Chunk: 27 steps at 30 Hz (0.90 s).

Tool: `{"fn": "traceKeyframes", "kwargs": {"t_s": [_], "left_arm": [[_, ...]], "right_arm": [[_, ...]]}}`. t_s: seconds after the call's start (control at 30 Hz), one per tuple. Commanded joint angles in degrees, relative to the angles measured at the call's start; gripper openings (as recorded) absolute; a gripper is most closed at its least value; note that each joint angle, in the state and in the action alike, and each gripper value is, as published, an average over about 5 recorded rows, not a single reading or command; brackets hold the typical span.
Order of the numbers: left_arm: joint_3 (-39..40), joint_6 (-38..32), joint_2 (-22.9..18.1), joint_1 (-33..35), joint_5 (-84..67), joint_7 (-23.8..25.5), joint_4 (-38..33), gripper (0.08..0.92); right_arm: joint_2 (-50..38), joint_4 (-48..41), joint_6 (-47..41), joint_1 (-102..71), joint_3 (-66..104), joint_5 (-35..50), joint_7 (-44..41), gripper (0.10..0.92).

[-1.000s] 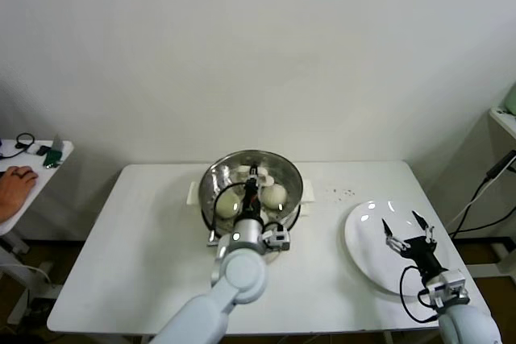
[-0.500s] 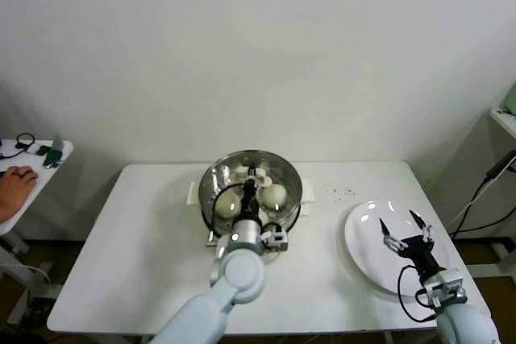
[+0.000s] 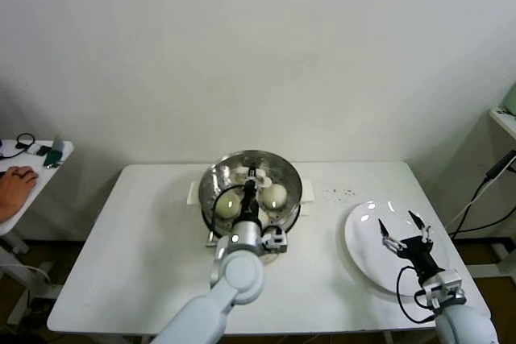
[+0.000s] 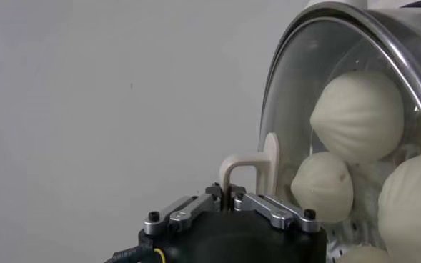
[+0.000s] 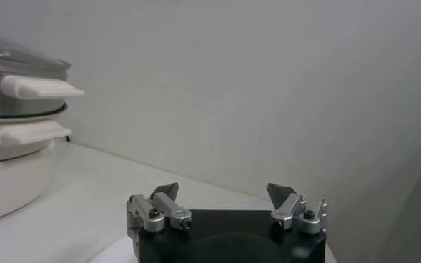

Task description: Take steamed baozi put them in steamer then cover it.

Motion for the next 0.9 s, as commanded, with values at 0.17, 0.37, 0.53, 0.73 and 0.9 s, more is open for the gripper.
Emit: {"fn": "traceKeyframes", "kwargs": {"t_s": [0.17,0.37,0.53,0.73,0.9], "left_arm": [[-0.01,0.79,0.71,0.26,-1.41,2.04,-1.87,0.180],[-0.11,1.50,2.50,0.70,-3.29,2.40,-5.63,0.346],[-0.49,2.20,4.47,2.01,-5.20,2.90,-9.86,0.485],[-1.17,2.60,6.65,4.25,-7.17,3.27,-15.65,0.658],[-2.29,2.62,8.55,7.56,-8.59,3.23,-20.22,0.790]], "right_arm": [[0.17,0.21,-0.07,-0.23,0.17,-0.07,-0.28,0.823],[0.34,0.32,-0.37,-0.26,0.16,-0.05,-0.44,0.823],[0.54,1.06,-2.31,-0.71,0.20,0.12,-0.30,0.823],[0.70,2.52,-7.79,-1.26,0.27,0.29,0.54,0.823],[0.86,2.96,-10.29,-1.20,0.25,-0.66,0.75,0.823]]}}
